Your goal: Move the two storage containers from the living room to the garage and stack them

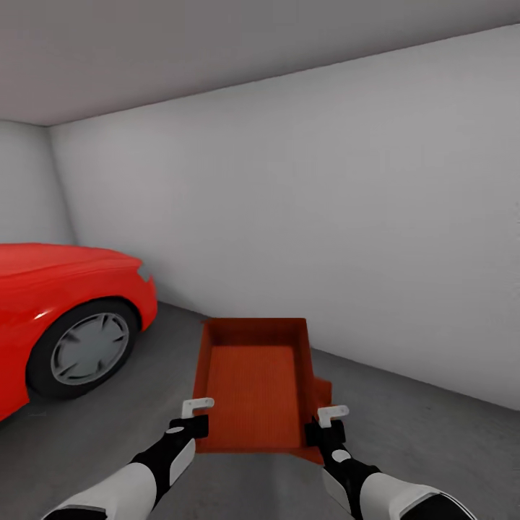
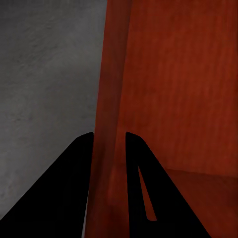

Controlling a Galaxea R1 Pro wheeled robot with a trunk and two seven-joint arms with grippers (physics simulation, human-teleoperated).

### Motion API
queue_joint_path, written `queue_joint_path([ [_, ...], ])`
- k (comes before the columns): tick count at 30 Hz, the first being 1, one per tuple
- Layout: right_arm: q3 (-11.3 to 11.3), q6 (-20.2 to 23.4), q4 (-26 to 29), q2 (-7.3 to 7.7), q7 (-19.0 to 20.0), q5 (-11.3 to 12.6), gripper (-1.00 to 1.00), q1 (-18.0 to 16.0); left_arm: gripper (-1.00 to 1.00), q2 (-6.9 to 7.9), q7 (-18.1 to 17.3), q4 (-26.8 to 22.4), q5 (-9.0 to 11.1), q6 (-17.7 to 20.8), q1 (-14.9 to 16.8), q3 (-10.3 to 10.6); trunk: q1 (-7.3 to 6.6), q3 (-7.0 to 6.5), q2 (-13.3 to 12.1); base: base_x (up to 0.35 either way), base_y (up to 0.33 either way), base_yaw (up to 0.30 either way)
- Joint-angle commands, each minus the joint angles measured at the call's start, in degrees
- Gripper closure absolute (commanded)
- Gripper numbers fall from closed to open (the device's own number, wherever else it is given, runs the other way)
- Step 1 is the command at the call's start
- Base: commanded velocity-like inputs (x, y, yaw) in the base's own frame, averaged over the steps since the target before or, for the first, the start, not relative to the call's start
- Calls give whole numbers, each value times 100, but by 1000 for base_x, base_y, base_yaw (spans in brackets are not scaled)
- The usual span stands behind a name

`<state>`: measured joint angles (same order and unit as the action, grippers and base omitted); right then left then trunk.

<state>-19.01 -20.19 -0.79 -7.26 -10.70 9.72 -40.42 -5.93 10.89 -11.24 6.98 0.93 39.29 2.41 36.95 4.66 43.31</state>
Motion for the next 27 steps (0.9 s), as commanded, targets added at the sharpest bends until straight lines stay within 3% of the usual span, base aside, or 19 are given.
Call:
queue_joint_path([
  [1, 134, -117, 8, -4, -19, 38, 100, -10, 100, 73, 71, 8, 40, 12, -1, -56, 4, 9, 7, 295, 219, -281],
  [27, 134, -117, 8, -2, -14, 38, 100, -10, 100, 67, 70, 9, 40, 12, -1, -56, 4, 9, 7, 295, 223, -281],
])
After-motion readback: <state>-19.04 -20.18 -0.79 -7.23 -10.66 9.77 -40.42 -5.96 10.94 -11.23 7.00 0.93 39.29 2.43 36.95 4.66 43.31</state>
